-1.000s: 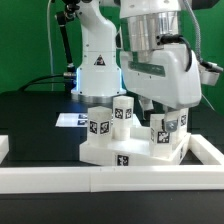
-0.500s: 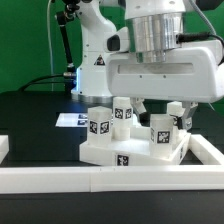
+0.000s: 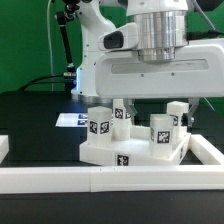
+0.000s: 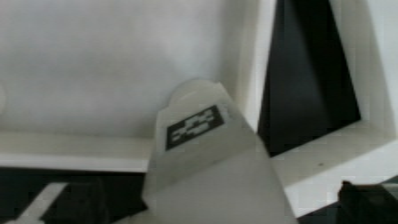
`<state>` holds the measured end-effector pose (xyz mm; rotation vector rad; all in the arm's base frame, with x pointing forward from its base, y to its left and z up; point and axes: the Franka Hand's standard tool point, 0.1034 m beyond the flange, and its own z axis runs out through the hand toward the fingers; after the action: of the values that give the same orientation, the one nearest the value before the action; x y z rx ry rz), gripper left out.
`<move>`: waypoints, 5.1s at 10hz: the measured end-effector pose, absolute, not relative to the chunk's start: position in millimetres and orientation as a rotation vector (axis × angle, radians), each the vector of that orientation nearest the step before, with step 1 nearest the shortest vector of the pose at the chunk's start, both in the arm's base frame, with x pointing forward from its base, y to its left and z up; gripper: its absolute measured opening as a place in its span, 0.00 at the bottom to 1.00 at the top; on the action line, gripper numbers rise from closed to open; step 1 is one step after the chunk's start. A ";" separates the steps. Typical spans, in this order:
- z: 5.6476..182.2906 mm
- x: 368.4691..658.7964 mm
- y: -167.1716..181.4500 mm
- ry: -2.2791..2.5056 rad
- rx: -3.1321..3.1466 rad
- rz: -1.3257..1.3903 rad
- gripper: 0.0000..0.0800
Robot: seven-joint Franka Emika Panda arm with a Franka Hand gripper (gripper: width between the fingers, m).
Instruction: Assemble square table
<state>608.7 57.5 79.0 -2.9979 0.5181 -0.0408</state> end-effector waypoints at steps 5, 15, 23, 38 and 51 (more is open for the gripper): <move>77.6 608.3 55.6 0.144 -3.058 -0.072 0.68; 78.0 608.2 57.6 0.910 -2.898 -0.033 0.36; 77.2 606.0 68.2 1.817 -2.410 0.053 0.36; 78.5 605.9 77.1 0.751 -2.937 0.001 0.81; 78.6 606.4 78.6 0.194 -3.054 -0.038 0.36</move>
Offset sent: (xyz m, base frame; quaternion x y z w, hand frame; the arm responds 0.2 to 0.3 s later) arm -0.0039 -0.0038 -0.0019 0.0042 0.0202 -0.1735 0.9846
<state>606.4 78.6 78.6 -3.0537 0.1941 -0.0382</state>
